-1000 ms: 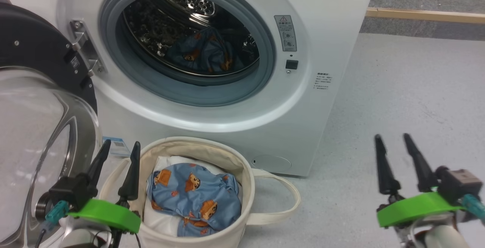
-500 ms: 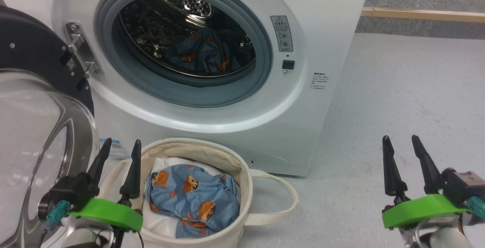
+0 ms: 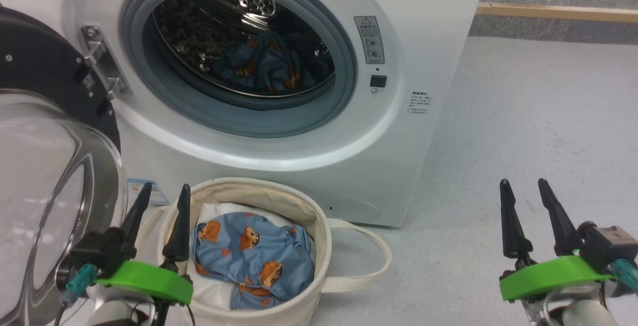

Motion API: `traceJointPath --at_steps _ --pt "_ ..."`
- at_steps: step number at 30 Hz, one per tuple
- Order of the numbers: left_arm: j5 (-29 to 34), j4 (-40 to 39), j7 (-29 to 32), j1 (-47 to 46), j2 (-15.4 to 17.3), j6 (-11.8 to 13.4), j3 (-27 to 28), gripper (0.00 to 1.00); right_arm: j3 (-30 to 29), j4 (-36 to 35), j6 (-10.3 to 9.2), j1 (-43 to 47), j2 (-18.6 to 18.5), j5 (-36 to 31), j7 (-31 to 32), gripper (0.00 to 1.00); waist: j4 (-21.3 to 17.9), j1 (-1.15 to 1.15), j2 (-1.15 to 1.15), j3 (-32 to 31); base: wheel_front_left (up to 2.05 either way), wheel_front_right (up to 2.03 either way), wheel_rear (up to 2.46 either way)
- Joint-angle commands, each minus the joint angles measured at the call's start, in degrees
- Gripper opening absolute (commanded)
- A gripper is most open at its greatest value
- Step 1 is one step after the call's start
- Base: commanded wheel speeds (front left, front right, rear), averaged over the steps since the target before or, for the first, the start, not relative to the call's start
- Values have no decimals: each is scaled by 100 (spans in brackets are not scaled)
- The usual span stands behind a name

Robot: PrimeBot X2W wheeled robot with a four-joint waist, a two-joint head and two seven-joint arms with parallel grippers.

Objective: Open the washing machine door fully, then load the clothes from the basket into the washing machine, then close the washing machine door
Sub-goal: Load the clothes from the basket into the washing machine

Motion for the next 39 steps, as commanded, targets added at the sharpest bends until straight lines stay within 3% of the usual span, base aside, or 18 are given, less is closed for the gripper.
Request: traceJointPath --at_steps 1,8,22,34,39 --pt "-26 -192 -34 -140 69 -33 203 100 85 -176 2 -118 -66 6 -70 100 -1 0 0 51 0 0 0" --pt "-294 140 -34 -392 66 -33 -80 100 59 -305 2 -270 -54 -70 -70 100 -42 0 0 558 0 0 0" --pt "-679 2401 -34 -1896 143 -34 -939 100 -86 -572 2 -655 76 -389 -70 100 -204 0 0 1924 0 0 0" --pt "-1289 3830 -34 -2937 266 -34 -2471 100 150 -631 2 -1050 18 -628 -70 100 -235 0 0 2863 0 0 0" --pt "-1967 4352 18 -3413 249 -34 -2962 100 104 -768 2 -1095 16 -731 -70 100 -299 0 0 3262 0 0 0"
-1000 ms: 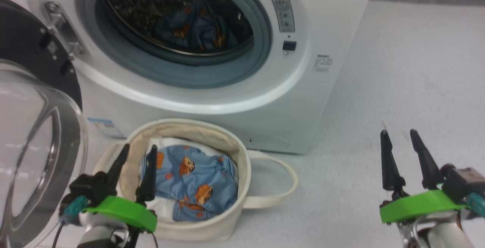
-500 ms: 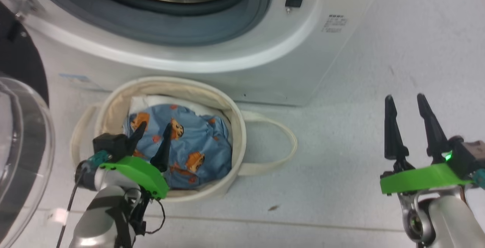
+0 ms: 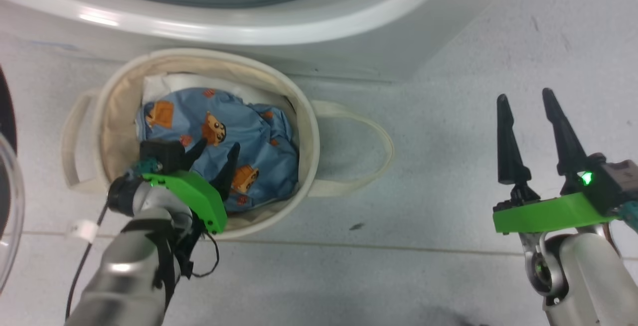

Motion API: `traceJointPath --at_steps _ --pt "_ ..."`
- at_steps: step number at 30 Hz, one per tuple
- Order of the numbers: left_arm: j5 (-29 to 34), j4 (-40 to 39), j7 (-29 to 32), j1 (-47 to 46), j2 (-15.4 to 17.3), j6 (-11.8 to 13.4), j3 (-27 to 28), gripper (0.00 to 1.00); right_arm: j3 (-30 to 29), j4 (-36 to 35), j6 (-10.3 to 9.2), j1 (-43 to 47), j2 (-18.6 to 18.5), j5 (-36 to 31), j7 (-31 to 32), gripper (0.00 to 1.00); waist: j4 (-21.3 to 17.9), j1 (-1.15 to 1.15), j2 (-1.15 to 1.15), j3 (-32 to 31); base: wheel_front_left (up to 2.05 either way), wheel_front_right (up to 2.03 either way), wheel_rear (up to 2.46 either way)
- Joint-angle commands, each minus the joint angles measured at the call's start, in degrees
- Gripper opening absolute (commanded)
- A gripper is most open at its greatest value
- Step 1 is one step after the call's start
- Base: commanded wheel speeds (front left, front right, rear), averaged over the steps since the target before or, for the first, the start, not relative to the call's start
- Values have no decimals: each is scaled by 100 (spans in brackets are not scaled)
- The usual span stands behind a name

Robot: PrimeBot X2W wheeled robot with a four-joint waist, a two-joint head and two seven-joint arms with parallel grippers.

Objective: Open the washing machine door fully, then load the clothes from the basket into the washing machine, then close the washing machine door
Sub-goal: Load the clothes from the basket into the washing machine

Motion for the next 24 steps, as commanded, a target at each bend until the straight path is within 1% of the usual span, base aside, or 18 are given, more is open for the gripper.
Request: traceJointPath --at_steps 1,4,7,11,21,24 --pt "-77 -11 18 -61 211 9 74 100 69 -199 2 49 -37 -26 -70 100 -54 -1 0 152 0 0 0" --pt "-561 157 305 -274 231 9 120 100 0 -350 2 98 76 65 -70 100 -93 -1 0 369 0 0 0" --pt "-809 179 435 -467 296 9 9 100 -21 -540 2 120 113 47 -70 100 -138 -1 0 579 0 0 0" --pt "-999 207 616 -638 350 9 -275 100 -134 -760 2 168 117 -62 -70 100 -157 -1 0 807 0 0 0" --pt "-1340 387 1656 -809 443 9 -981 100 -248 -1000 2 331 146 -251 -70 100 -164 -1 0 1019 0 0 0" --pt "-1404 386 1798 -936 463 9 -1145 100 -278 -1018 2 371 148 -288 -70 100 -122 -1 0 1094 0 0 0"
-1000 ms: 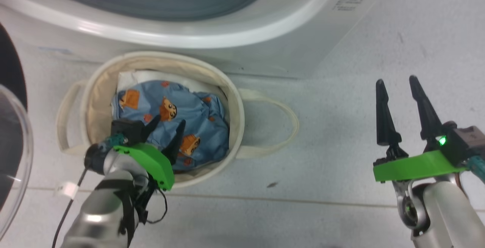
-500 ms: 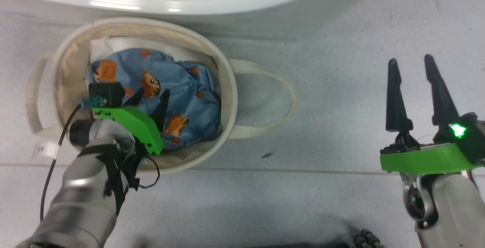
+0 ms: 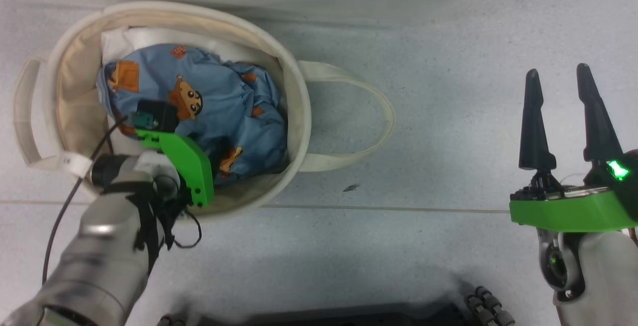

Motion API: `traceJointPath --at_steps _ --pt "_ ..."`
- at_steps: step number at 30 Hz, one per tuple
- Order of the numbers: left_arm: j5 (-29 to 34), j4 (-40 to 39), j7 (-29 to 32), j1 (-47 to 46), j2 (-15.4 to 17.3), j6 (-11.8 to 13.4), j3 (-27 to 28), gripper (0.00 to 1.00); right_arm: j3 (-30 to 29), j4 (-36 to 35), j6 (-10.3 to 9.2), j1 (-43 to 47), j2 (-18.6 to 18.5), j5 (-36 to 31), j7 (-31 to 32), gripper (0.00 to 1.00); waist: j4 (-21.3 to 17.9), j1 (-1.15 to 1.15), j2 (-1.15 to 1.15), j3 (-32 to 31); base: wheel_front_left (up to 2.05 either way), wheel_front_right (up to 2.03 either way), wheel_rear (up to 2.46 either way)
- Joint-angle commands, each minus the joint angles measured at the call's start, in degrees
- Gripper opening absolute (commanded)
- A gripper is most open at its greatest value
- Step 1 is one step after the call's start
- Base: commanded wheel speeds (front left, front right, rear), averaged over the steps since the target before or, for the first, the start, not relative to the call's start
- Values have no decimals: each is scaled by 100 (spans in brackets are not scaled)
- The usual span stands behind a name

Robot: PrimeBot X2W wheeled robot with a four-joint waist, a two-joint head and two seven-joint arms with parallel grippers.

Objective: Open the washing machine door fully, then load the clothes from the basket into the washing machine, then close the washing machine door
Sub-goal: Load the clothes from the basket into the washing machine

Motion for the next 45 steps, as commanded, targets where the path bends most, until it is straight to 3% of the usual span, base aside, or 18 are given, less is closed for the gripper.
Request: traceJointPath --at_steps 1,12,19,20,21,22,36,45 --pt "-44 -28 71 -102 221 9 -5 100 92 -193 1 288 10 -71 -70 100 29 0 0 56 0 0 0" --pt "-226 -76 509 -462 256 9 -740 100 -49 -326 1 576 39 -112 -70 100 55 0 0 429 0 0 0" --pt "-357 13 353 -658 303 9 -891 100 -59 -403 1 539 150 -178 -70 100 22 0 0 594 2 2 2" --pt "-374 33 318 -667 307 9 -914 92 -64 -409 1 533 163 -188 -70 100 19 0 0 593 3 3 3" --pt "-392 53 291 -669 309 9 -936 21 -66 -415 1 527 171 -196 -70 100 16 0 0 588 1 1 1" --pt "-415 72 279 -669 305 9 -953 0 -67 -418 1 522 179 -200 -70 100 14 0 0 580 0 0 0" --pt "-642 -1 -410 -364 278 9 -1297 0 164 -93 1 169 200 -1 -70 100 54 0 0 38 0 0 0" --pt "-793 -28 -1080 -5 335 9 -1538 0 268 282 1 -11 282 277 -70 100 103 0 0 -665 0 0 0"
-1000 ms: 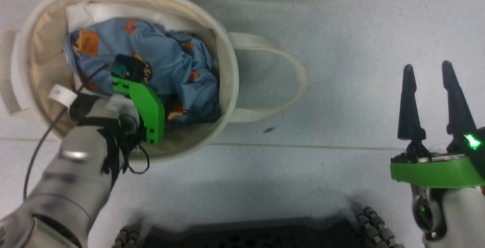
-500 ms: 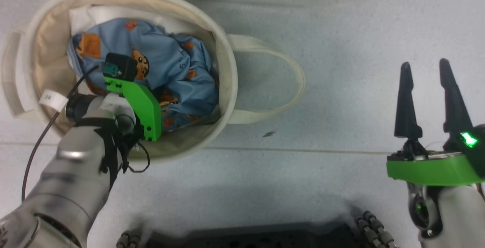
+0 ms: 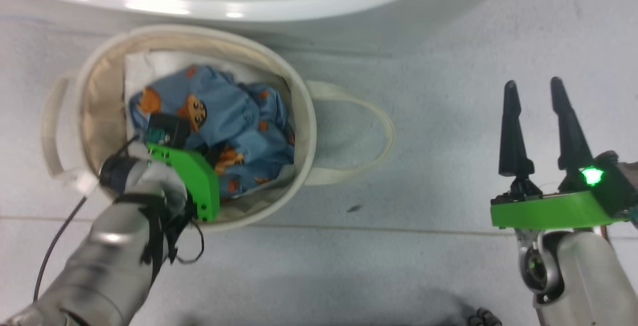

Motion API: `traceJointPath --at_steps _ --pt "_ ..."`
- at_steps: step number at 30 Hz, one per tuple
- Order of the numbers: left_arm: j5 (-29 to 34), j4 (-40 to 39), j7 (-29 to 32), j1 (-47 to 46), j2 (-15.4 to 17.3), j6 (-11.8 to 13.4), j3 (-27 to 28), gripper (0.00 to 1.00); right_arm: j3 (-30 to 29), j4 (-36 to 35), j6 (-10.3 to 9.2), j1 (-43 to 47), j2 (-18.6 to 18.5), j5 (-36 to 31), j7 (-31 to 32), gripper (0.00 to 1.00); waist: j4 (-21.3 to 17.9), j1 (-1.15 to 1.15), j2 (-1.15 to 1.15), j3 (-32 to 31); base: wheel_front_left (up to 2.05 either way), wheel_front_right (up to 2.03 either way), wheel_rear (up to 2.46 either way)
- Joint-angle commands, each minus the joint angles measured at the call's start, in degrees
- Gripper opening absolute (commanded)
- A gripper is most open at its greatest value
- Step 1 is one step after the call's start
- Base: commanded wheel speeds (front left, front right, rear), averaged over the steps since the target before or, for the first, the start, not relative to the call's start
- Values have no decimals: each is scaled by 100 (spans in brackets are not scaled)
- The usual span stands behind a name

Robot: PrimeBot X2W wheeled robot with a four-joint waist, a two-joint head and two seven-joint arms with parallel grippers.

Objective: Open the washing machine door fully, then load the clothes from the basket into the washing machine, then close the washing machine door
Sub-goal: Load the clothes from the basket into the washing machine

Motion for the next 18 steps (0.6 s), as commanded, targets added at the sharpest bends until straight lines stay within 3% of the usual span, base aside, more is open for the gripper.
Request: traceJointPath --at_steps 1,10,18 --pt "-63 -25 -207 173 268 9 28 0 167 -68 1 35 52 76 -70 100 28 0 0 -284 0 0 0" --pt "-121 -80 -890 593 471 9 36 0 301 362 1 70 120 397 -70 100 104 0 0 -1220 0 0 0" --pt "300 -1141 -917 1099 833 335 1023 0 359 604 1 331 74 666 -70 100 180 0 0 -2094 0 0 0"
